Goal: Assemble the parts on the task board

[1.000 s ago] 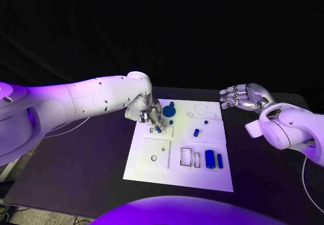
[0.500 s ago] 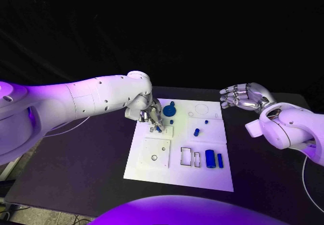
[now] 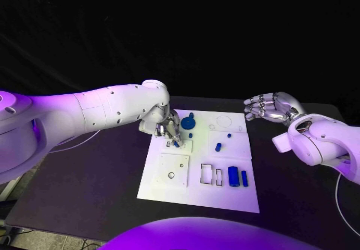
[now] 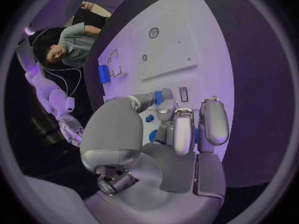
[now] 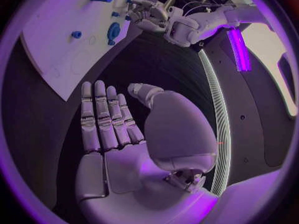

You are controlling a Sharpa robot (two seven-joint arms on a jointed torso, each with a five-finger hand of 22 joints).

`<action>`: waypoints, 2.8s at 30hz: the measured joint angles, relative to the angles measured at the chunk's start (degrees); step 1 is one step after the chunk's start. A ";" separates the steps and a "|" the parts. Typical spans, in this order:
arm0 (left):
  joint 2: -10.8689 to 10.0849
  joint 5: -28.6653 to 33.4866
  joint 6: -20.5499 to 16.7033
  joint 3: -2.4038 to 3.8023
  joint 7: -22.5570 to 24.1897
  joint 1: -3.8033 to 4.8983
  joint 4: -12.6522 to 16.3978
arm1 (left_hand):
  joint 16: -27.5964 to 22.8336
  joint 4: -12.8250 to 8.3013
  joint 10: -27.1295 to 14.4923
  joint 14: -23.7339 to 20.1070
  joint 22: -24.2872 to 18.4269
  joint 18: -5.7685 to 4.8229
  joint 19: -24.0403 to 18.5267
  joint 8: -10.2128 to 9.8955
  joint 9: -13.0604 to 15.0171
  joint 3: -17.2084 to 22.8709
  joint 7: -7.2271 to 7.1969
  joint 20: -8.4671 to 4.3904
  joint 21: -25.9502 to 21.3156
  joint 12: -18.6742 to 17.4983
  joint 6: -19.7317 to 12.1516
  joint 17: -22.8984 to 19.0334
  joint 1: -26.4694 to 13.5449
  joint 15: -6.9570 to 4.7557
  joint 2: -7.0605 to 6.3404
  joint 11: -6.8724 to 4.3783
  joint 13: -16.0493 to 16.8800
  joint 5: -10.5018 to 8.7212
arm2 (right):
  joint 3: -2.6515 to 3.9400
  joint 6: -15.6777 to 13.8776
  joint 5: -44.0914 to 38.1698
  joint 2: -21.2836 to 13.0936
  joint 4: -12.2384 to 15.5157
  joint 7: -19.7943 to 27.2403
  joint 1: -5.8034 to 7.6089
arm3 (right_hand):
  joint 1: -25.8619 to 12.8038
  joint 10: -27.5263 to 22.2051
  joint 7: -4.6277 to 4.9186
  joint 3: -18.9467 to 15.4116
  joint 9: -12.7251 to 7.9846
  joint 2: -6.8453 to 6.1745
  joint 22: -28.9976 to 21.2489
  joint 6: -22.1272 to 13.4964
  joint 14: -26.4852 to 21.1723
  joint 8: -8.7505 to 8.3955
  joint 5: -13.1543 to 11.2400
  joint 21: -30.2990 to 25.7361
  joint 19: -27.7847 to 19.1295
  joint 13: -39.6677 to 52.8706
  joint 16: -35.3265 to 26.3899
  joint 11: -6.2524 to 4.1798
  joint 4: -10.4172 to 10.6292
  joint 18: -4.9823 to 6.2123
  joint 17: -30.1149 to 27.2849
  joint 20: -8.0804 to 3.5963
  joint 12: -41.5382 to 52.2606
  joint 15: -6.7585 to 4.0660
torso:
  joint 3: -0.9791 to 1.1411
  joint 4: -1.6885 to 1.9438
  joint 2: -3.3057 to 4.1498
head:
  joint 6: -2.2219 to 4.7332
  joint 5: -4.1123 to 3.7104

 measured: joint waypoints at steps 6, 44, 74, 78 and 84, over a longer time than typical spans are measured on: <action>0.04 0.00 0.06 0.01 -0.01 -0.06 -0.17 | 0.00 0.00 0.00 0.00 0.00 -0.01 0.00 -0.07 -0.01 0.00 0.00 0.00 0.00 0.00 0.01 0.00 -0.01 0.00 0.01 0.00 0.00 0.00 | 0.00 -0.01 -0.02 0.00 0.00 -0.09 0.00 | 0.00 0.00 0.00 0.00 0.00 0.00 0.00 0.00 0.00 0.00 0.00 0.00 0.00 0.00 0.00 0.00 0.00 0.00 0.00 0.00 0.00 0.00 | -0.02 -0.01 0.01 | -0.08 -0.06; 0.73 0.00 0.26 0.10 -0.10 -0.56 -1.23 | 0.00 -0.15 0.09 0.00 -0.01 0.00 0.00 0.12 -0.09 -0.15 0.11 0.00 0.00 0.17 0.09 -0.02 -0.01 0.01 0.02 0.11 0.21 0.01 | 0.00 -0.01 -0.07 -0.05 0.11 -0.19 -0.01 | 0.01 0.00 0.00 0.00 0.01 -0.01 -0.06 0.00 0.00 0.00 0.00 0.00 0.00 -0.01 0.00 0.00 0.00 0.00 0.01 0.00 0.03 0.00 | 0.01 -0.02 0.00 | -0.23 -0.24; 0.92 -0.05 0.11 0.04 -0.24 -0.58 -1.47 | 0.22 2.00 0.11 0.00 0.21 0.00 0.00 -1.22 -0.41 -3.30 -0.21 0.00 0.00 0.17 0.83 -0.02 -0.54 0.01 1.56 0.13 0.49 0.01 | 0.00 -0.01 -0.10 -0.16 0.23 -0.21 -0.02 | 0.01 0.00 0.00 0.00 -0.03 -0.01 -0.36 0.00 0.20 0.00 0.00 0.00 0.00 -0.27 0.00 0.00 0.00 0.00 -0.04 0.00 0.24 0.20 | 0.01 0.02 0.00 | -0.17 -0.48; 0.93 -0.07 0.08 0.04 -0.25 -0.59 -1.47 | 0.22 2.10 0.11 0.00 0.22 0.00 0.00 -1.22 -0.41 -3.52 -0.32 0.00 0.00 0.17 0.95 -0.02 -0.71 0.01 1.75 0.13 0.49 -0.04 | 0.00 -0.01 -0.10 -0.17 0.24 -0.22 -0.02 | 0.01 0.00 0.00 0.00 -0.03 -0.01 -0.36 0.00 0.20 0.00 0.00 0.00 0.00 -0.27 0.00 0.00 0.00 0.00 -0.04 0.00 0.24 0.20 | 0.01 0.02 0.00 | -0.18 -0.48; 0.93 -0.11 0.05 0.03 -0.26 -0.59 -1.49 | 0.22 2.48 0.12 0.00 0.27 0.00 0.21 -1.55 -0.40 -3.90 -0.32 -0.21 0.00 0.17 1.13 -0.02 -0.67 0.01 1.79 0.14 0.54 -0.04 | 0.00 -0.01 -0.10 -0.19 0.26 -0.22 -0.02 | 0.00 0.00 0.00 0.00 -0.03 -0.02 -0.45 0.00 0.20 0.00 0.00 0.00 0.00 -0.33 0.00 0.00 0.00 0.00 -0.04 0.00 0.24 0.20 | 0.01 0.01 0.00 | -0.18 -0.48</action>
